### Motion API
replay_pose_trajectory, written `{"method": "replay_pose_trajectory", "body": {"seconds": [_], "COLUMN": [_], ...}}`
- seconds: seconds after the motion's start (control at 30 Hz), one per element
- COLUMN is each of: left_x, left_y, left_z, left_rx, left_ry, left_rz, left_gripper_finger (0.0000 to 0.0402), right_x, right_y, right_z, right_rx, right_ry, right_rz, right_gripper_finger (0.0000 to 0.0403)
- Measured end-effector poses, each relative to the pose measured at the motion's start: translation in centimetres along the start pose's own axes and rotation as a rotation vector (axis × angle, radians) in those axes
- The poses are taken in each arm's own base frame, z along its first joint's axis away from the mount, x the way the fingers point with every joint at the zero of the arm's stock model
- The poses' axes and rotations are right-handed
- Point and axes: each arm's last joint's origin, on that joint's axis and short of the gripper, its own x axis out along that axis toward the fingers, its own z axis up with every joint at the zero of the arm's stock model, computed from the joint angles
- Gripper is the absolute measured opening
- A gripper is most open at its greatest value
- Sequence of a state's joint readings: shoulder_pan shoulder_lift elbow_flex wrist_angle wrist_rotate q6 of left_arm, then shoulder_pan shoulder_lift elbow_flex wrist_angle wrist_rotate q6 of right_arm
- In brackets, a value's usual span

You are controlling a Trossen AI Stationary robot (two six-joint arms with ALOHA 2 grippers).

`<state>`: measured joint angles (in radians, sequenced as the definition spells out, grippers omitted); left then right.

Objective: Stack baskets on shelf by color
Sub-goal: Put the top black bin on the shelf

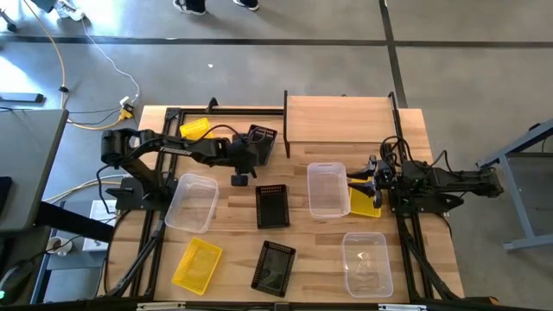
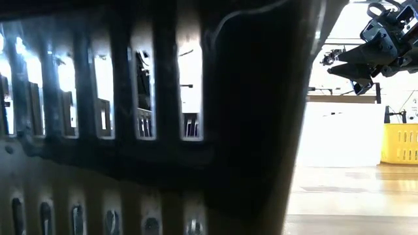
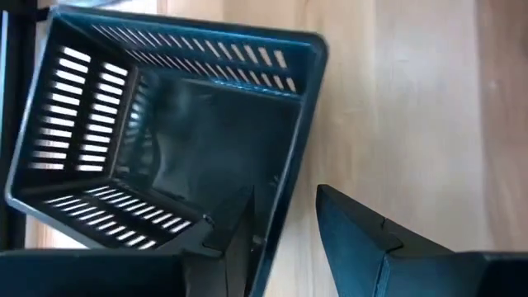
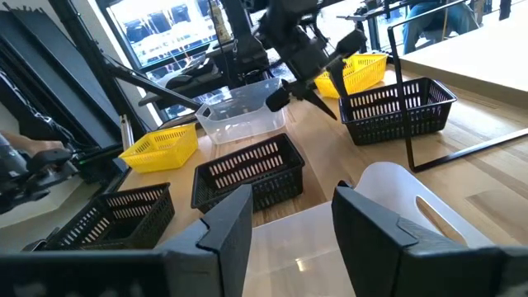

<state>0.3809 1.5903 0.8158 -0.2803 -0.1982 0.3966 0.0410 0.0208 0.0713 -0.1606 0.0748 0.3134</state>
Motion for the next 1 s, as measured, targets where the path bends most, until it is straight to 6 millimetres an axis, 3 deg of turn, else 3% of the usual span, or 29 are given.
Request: {"method": "replay_pose_trajectory", "body": {"seconds": [0.23,0.5,0.67,0.83,1.0], "left_x": [1.5,1.5,1.4,-0.2,-3.5], "left_y": [-0.2,-0.4,-0.5,-0.2,0.6], "left_z": [-0.3,-0.2,-0.2,0.3,0.9], "left_rx": [0.002,-0.038,-0.102,-0.180,-0.283], "left_ry": [0.032,0.030,0.029,-0.032,-0.151], "left_rz": [-0.015,-0.019,-0.019,-0.011,0.016], "left_gripper_finger": [0.0115,0.0012,0.0009,0.0003,0.0002], "right_x": [0.0,0.0,0.0,0.0,0.0], "right_y": [0.0,0.0,0.0,0.0,0.0], "right_z": [0.0,0.0,0.0,0.0,0.0], "right_rx": [0.000,0.000,0.000,0.000,0.000], "right_ry": [0.001,0.000,0.000,0.000,0.000], "right_rz": [0.000,0.000,0.000,0.000,0.000], "right_gripper_finger": [0.0153,0.0153,0.0153,0.0153,0.0153]}}
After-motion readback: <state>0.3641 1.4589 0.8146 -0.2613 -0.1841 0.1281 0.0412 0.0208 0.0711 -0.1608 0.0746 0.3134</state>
